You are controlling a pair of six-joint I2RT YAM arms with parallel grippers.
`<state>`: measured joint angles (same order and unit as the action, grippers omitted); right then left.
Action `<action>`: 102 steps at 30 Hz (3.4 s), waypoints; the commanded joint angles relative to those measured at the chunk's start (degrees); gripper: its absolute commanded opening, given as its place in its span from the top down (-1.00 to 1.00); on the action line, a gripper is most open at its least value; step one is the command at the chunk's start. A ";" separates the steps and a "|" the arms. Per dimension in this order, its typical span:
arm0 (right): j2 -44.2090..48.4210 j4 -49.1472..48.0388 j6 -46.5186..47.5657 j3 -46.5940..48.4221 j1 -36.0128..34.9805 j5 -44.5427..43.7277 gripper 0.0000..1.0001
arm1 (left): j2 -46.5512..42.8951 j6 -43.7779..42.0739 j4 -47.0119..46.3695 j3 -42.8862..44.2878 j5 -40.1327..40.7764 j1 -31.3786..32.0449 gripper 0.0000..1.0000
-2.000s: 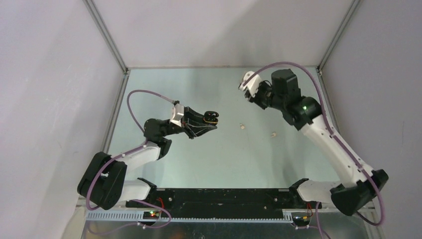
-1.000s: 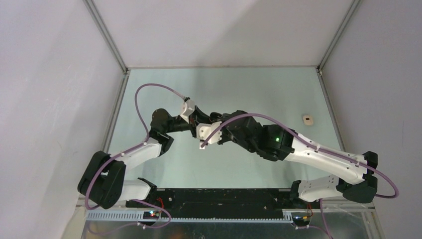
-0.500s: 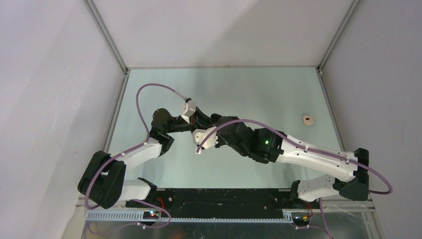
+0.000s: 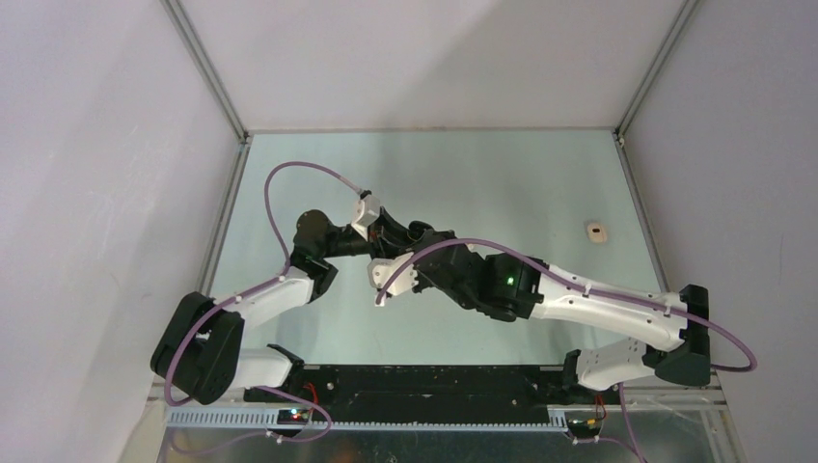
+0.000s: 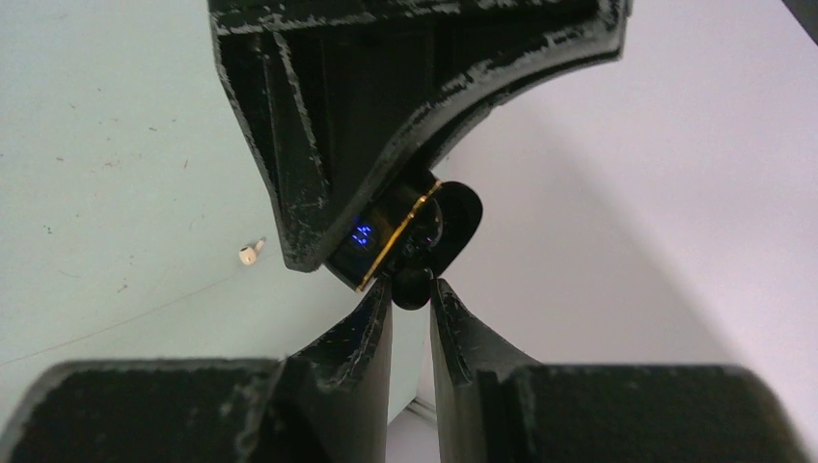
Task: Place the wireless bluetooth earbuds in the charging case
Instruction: Place the earbud in the charging case, then close the charging case.
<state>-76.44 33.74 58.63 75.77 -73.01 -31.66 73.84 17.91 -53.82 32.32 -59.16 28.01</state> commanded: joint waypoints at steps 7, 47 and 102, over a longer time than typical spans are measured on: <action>-0.69 -1.46 -0.03 -0.95 -1.42 -0.66 0.57 | -0.37 -1.24 -1.46 2.39 -0.25 0.30 1.00; 11.76 4.99 -21.47 10.22 22.29 37.55 -0.14 | -1.51 -2.15 -1.33 3.06 -7.48 0.73 1.00; 16.74 -1.27 -23.23 -7.21 26.06 60.55 -0.16 | 0.09 -43.68 51.90 16.08 -13.30 5.60 1.00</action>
<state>-60.53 37.01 38.13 67.20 -47.33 33.43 74.52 -32.77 7.60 49.93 -76.07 33.36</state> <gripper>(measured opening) 0.568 0.319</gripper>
